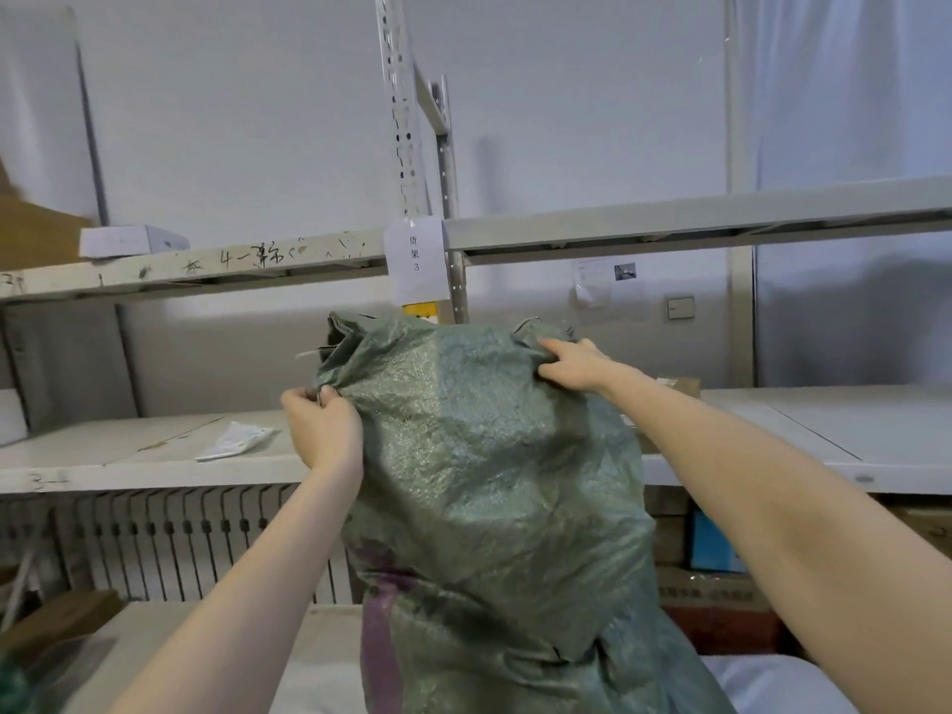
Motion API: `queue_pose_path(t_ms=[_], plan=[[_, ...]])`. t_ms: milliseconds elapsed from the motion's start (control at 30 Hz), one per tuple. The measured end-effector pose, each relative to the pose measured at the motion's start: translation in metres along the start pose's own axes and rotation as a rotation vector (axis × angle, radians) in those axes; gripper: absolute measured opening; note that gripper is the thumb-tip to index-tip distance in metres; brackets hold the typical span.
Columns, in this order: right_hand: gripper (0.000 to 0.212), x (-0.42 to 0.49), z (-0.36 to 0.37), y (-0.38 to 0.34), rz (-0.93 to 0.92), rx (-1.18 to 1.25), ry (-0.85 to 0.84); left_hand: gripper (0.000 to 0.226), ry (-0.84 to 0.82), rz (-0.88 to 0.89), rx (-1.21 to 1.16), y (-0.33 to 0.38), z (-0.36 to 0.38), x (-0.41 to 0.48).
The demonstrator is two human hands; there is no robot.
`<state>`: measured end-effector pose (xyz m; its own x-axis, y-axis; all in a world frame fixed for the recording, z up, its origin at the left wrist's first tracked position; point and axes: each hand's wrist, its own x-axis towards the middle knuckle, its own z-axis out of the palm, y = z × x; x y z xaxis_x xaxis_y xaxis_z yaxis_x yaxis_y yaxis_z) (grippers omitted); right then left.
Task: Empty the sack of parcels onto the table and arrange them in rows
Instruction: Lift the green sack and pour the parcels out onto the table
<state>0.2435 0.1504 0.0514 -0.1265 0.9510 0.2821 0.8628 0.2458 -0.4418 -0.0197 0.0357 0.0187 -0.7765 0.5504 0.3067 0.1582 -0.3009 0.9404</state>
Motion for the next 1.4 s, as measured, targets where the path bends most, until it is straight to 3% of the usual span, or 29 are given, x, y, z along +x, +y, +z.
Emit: queue_pose_path(t_ms=[67,100,200,300,400,567,667,767,867,1033,1167,1400], plan=[[0.03,0.001,0.001,-0.007,-0.09,-0.154,0.032,0.039,-0.108,-0.009,0.008,0.002,-0.002,0.003],[0.025,0.001,0.002,-0.011,-0.112,-0.205,0.086,0.061,-0.195,0.004,0.056,0.003,-0.003,0.004],[0.03,0.0,0.003,-0.024,-0.099,-0.395,0.351,0.121,-0.425,0.045,0.338,0.015,-0.008,0.006],[0.036,-0.003,-0.001,-0.042,-0.008,-0.442,0.462,0.134,-0.552,0.024,0.625,0.028,-0.009,0.01],[0.035,-0.002,-0.002,-0.061,0.084,-0.243,0.434,0.134,-0.584,0.038,0.671,0.028,-0.003,0.011],[0.035,0.009,-0.004,-0.079,0.107,0.094,0.369,0.115,-0.455,0.109,0.456,0.023,0.004,0.01],[0.039,0.018,-0.008,-0.08,0.117,0.417,0.385,0.101,-0.404,0.205,0.399,0.028,0.007,0.022],[0.039,0.023,-0.02,-0.085,0.026,0.771,0.425,0.084,-0.346,0.392,0.392,0.05,0.013,0.034],[0.03,0.032,-0.037,-0.085,-0.014,0.988,0.468,0.072,-0.322,0.579,0.37,0.074,0.018,0.045],[0.04,0.006,-0.067,-0.09,-0.165,1.281,0.48,0.05,-0.277,0.875,0.364,0.086,0.024,0.05],[0.033,-0.01,-0.06,-0.071,-0.075,1.213,0.488,0.041,-0.303,1.005,0.44,0.062,0.032,0.041],[0.03,-0.037,-0.037,-0.024,0.053,0.663,0.537,0.042,-0.427,1.107,0.522,0.031,0.041,0.015]])
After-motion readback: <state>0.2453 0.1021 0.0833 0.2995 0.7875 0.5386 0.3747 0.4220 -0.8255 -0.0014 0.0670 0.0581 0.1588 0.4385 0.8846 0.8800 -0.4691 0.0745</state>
